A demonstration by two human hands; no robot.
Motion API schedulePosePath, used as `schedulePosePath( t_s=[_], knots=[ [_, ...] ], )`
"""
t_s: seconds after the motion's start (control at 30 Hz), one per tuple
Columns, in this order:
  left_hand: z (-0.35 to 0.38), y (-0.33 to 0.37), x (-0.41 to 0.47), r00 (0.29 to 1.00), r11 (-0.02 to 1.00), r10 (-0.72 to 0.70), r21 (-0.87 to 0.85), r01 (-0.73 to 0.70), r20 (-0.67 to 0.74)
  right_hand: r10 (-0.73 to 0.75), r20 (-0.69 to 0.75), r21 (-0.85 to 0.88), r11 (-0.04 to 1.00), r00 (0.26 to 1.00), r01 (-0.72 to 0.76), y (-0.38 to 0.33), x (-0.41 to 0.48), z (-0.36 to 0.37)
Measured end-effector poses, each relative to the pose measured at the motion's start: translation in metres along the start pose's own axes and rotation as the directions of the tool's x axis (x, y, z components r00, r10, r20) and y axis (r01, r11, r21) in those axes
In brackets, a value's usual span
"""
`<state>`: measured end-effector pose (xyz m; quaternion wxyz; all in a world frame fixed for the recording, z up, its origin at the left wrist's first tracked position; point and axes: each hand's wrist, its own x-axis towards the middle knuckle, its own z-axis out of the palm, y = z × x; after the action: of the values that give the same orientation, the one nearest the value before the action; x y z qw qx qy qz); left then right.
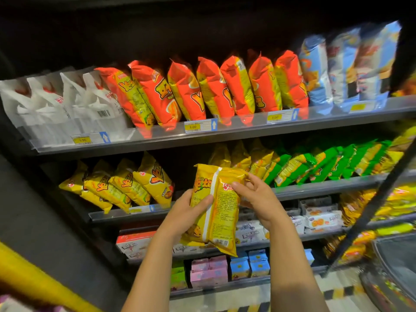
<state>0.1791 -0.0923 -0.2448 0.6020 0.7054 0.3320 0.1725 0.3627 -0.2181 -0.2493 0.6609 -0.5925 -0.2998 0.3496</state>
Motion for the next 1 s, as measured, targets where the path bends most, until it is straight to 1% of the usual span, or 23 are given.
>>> schedulePosePath(
  t_s=[0.1, 0.17, 0.23, 0.43, 0.53, 0.6, 0.63, 0.67, 0.7, 0.77, 0.83, 0.93, 1.0],
  knots=[
    [0.018, 0.0, -0.013, 0.997, 0.991, 0.001, -0.133, -0.012, -0.079, 0.037, -0.077, 0.056, 0.998, 0.996, -0.033, 0.009, -0.016, 0.002],
    [0.027, 0.001, -0.021, 0.994, 0.985, -0.004, -0.17, -0.015, -0.11, 0.054, -0.071, 0.034, 0.998, 0.996, -0.052, 0.016, -0.027, 0.006],
    [0.032, 0.002, -0.027, 0.994, 0.982, 0.008, -0.186, -0.029, -0.113, 0.084, -0.035, 0.014, 0.996, 0.996, -0.084, 0.022, -0.037, 0.012],
    [0.039, 0.005, -0.037, 0.989, 0.987, -0.021, -0.161, -0.002, -0.144, 0.12, -0.041, 0.052, 0.992, 0.992, -0.118, 0.022, -0.051, 0.029],
    [0.042, 0.011, -0.043, 0.988, 0.993, -0.009, -0.117, -0.01, -0.155, 0.066, -0.064, -0.047, 0.997, 0.996, -0.069, 0.014, -0.061, 0.034],
    [0.041, 0.02, -0.049, 0.994, 0.995, -0.019, -0.099, 0.008, -0.105, 0.033, -0.1, -0.056, 0.998, 0.994, -0.039, 0.015, -0.065, 0.033],
    [0.039, 0.025, -0.052, 0.997, 0.992, -0.05, -0.115, 0.044, -0.051, 0.044, -0.119, -0.012, 0.999, 0.992, -0.045, 0.016, -0.068, 0.031],
    [0.036, 0.03, -0.053, 0.997, 0.986, -0.081, -0.147, 0.082, 0.007, 0.077, -0.124, 0.067, 0.995, 0.989, -0.069, 0.018, -0.069, 0.029],
    [0.032, 0.035, -0.054, 0.994, 0.975, -0.105, -0.194, 0.11, 0.034, 0.13, -0.115, 0.162, 0.981, 0.985, -0.111, 0.02, -0.07, 0.025],
    [0.022, 0.041, -0.055, 0.983, 0.92, -0.181, -0.356, 0.162, -0.022, 0.253, -0.072, 0.367, 0.906, 0.965, -0.21, 0.023, -0.073, 0.019],
    [0.013, 0.042, -0.053, 0.969, 0.85, -0.241, -0.493, 0.184, -0.054, 0.31, -0.006, 0.504, 0.822, 0.951, -0.265, 0.026, -0.075, 0.015],
    [0.009, 0.045, -0.056, 0.963, 0.81, -0.262, -0.555, 0.188, -0.056, 0.314, 0.065, 0.621, 0.73, 0.947, -0.285, 0.03, -0.073, 0.012],
    [0.01, 0.046, -0.056, 0.965, 0.812, -0.258, -0.552, 0.189, -0.049, 0.316, 0.06, 0.624, 0.728, 0.947, -0.283, 0.031, -0.071, 0.01]
  ],
)
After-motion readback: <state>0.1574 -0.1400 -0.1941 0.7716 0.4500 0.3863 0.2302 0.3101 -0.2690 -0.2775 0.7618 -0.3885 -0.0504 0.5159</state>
